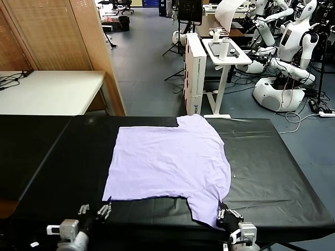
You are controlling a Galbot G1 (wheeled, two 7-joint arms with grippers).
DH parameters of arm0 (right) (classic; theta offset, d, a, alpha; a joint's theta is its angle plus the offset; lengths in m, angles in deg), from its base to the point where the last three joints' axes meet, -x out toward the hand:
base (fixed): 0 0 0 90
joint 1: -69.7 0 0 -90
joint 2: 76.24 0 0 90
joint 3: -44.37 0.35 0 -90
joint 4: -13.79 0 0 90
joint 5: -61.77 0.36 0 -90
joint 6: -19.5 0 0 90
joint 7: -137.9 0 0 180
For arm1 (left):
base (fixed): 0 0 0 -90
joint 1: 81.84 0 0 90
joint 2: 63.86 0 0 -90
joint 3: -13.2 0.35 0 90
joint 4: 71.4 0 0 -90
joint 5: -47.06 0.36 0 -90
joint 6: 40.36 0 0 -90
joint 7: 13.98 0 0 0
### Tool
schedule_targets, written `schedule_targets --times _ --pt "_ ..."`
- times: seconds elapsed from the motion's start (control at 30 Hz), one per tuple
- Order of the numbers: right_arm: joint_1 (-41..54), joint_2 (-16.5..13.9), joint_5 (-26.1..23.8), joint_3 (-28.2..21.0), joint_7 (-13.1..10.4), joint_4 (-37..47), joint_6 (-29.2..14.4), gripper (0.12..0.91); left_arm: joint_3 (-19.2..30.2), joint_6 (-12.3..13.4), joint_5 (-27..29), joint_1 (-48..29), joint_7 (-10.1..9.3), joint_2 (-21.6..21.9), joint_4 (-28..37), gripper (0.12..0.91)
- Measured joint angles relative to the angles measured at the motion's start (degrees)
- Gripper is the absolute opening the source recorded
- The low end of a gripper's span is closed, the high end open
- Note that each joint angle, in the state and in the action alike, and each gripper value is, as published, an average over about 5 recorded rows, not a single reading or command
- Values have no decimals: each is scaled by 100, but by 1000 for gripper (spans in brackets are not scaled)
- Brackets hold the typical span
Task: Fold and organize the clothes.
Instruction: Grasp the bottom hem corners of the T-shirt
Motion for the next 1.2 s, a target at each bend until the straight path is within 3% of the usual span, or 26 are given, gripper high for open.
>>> schedule_targets --times 0.1,0.27,0.5,0.87,1.2 --pt "-13 3 0 -3 0 -24 0 147 28 -18 16 6 22 1 -7 247" --pt "-78 -1 0 -5 0 -128 -2 147 49 -25 9 0 35 3 -30 166" --pt "-321 -60 163 -49 -123 -483 110 147 40 -81 -29 110 50 25 -165 151" --pt "-812 -152 511 22 -422 -1218 600 147 -181 -575 96 536 85 50 -654 151" --pt "-413 -192 750 166 -239 -1160 -61 147 -417 -684 -268 481 21 136 -1126 151"
